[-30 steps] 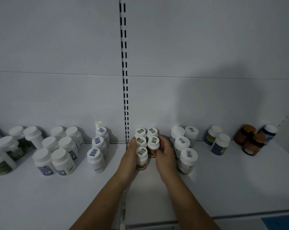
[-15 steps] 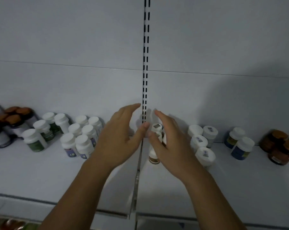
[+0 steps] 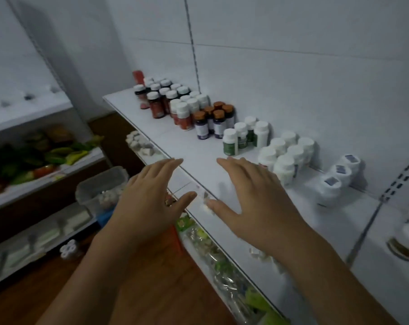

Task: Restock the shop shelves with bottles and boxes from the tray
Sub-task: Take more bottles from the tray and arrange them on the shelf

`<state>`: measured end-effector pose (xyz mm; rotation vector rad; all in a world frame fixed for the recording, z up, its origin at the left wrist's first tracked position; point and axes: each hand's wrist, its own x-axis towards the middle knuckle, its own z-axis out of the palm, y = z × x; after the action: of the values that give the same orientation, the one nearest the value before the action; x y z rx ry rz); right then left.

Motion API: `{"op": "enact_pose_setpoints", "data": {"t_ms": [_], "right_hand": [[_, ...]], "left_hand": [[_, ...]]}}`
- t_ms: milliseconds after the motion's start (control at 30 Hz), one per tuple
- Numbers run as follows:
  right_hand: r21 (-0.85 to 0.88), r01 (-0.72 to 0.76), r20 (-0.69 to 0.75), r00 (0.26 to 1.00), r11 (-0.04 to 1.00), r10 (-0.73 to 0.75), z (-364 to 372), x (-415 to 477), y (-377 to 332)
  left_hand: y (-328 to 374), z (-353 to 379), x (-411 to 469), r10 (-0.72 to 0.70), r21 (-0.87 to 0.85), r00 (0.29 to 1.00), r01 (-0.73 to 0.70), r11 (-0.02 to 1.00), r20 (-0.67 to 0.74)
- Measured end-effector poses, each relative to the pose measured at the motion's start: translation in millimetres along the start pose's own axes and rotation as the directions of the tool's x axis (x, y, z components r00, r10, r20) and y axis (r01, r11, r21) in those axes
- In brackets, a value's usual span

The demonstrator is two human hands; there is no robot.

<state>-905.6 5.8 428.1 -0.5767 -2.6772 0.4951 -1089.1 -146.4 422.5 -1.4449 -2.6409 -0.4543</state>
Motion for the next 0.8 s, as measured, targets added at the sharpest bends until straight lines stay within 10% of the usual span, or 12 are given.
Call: {"op": "enact_pose_setpoints", "data": {"t_ms": [800], "right_hand": [[0.141,0.219,0.331,0.909,0.965,-0.254,296.3,309.2,-264.5]], "left_hand": [[-457.8,-43.6,-17.8,-0.529,-0.114,0.843,0.519,0.847,-0.095]]}}
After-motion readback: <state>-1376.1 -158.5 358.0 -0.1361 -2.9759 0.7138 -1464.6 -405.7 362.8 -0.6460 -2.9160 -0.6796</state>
